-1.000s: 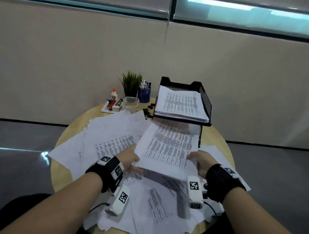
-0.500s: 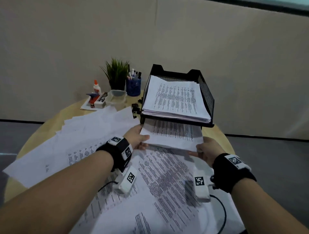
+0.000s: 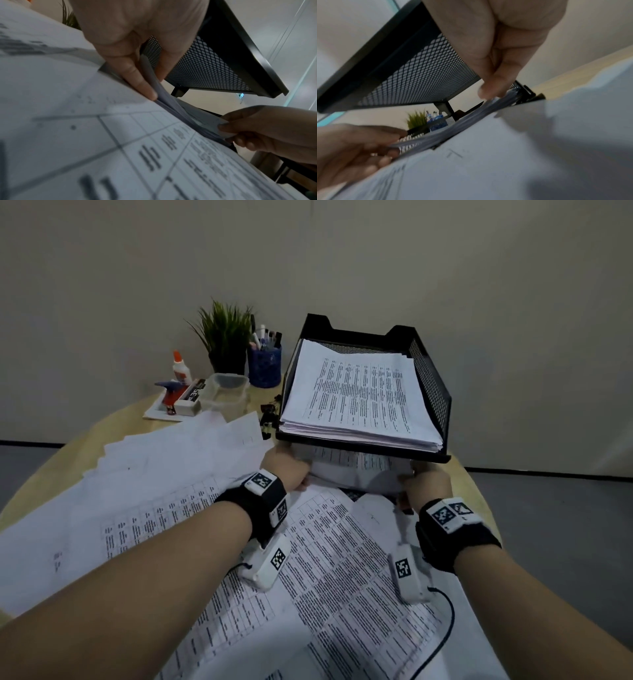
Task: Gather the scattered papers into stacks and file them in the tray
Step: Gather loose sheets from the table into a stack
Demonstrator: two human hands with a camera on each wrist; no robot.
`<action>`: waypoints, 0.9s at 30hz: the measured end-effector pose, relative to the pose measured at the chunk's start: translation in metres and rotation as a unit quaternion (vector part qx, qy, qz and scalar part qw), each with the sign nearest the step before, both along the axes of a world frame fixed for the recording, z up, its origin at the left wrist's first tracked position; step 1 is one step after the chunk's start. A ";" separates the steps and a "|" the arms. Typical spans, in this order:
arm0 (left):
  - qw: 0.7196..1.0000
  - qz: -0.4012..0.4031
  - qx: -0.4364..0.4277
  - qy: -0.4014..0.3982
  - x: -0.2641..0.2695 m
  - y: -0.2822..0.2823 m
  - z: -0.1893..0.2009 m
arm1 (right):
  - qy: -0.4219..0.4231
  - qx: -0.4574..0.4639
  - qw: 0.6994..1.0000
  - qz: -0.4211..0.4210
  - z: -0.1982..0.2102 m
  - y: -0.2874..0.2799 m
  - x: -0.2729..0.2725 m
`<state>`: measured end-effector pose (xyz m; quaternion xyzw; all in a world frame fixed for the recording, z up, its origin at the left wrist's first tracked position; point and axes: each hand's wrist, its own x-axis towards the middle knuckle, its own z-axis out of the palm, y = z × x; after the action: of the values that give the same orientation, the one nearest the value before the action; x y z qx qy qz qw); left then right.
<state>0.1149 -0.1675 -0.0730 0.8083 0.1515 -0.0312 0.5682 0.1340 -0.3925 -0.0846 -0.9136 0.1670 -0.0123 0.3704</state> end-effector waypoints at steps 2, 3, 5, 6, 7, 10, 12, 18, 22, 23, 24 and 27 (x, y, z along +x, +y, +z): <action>0.999 -0.001 0.034 0.010 0.003 0.001 -0.004 | -0.004 -0.047 0.999 0.016 0.002 0.003 -0.004; 0.997 -0.020 0.080 0.013 0.004 0.002 -0.005 | 0.006 -0.077 0.997 0.022 0.003 0.004 -0.006; 0.981 -0.071 0.181 0.022 0.006 0.006 -0.005 | 0.027 -0.123 0.991 0.038 0.005 0.004 -0.008; 0.972 -0.096 0.212 0.028 0.005 0.008 -0.004 | 0.036 -0.138 0.989 0.044 0.006 0.003 -0.009; 0.964 -0.123 0.231 0.036 0.004 0.009 -0.002 | 0.044 -0.146 0.987 0.048 0.007 0.002 -0.010; 0.951 -0.177 0.248 0.052 -0.005 0.012 0.005 | 0.070 -0.175 0.978 0.089 0.016 0.004 -0.021; 0.953 -0.170 0.248 0.037 -0.017 0.016 0.009 | 0.072 -0.173 0.976 0.113 0.025 0.007 -0.034; 0.921 -0.199 0.329 0.058 -0.080 0.033 0.030 | 0.127 -0.177 0.950 0.222 0.043 0.029 -0.103; 0.878 -0.246 0.394 0.111 -0.131 0.047 0.035 | 0.197 -0.190 0.913 0.302 0.045 0.046 -0.153; 0.869 -0.250 0.410 0.121 -0.144 0.050 0.033 | 0.209 -0.184 0.908 0.312 0.044 0.050 -0.163; 0.861 -0.249 0.422 0.133 -0.156 0.054 0.031 | 0.217 -0.178 0.904 0.321 0.043 0.053 -0.172; 0.858 -0.241 0.425 0.161 -0.185 0.067 0.018 | 0.226 -0.178 0.896 0.339 0.039 0.062 -0.195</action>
<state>-0.0701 -0.1007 -0.0547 0.9660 0.0402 -0.2296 0.1118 -0.0614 -0.3310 -0.0455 -0.9438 -0.0781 0.2911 0.1360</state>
